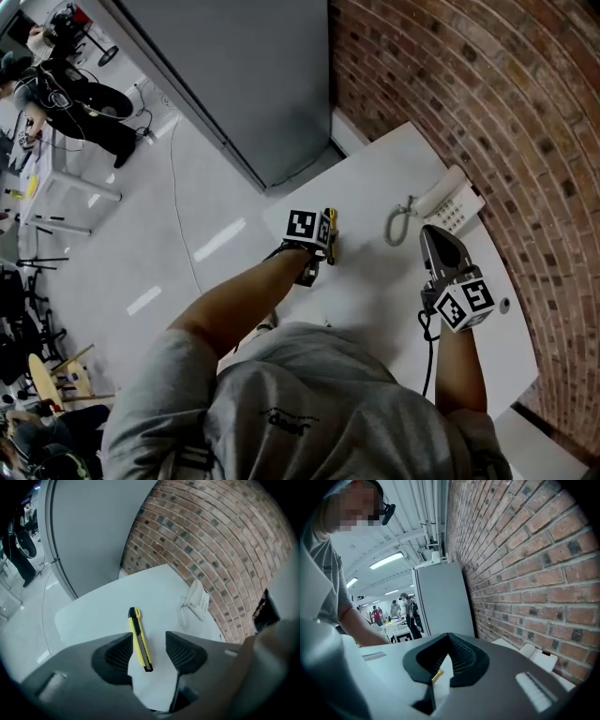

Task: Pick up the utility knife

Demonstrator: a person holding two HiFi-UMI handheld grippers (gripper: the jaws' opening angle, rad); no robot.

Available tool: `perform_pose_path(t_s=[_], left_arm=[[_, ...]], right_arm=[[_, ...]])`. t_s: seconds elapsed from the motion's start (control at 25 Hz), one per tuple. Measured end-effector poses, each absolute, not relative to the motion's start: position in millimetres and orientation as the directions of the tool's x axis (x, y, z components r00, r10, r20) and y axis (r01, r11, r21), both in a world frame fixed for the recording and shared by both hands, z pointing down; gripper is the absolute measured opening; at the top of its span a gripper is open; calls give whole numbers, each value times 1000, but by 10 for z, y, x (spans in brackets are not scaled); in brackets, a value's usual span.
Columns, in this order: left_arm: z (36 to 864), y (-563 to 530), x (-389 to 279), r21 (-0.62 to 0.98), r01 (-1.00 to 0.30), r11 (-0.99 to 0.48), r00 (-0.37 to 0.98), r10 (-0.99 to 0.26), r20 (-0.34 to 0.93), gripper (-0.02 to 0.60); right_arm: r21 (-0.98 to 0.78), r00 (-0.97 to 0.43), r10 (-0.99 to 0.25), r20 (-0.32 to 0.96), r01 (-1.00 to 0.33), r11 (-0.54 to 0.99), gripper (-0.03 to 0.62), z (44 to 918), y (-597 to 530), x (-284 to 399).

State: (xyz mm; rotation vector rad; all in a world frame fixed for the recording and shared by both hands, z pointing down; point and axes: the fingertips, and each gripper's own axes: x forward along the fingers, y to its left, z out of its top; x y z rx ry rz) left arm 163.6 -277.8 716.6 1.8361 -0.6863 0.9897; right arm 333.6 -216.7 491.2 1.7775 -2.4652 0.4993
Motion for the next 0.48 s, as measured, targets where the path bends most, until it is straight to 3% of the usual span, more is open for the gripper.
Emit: perform_pose_path(t_s=[0.48], left_arm=[[7680, -2807, 1790, 318, -873, -370, 378, -100, 921, 239]], right_arm=[[-256, -321, -911, 257, -932, 256, 10, 5249, -2000, 3887]])
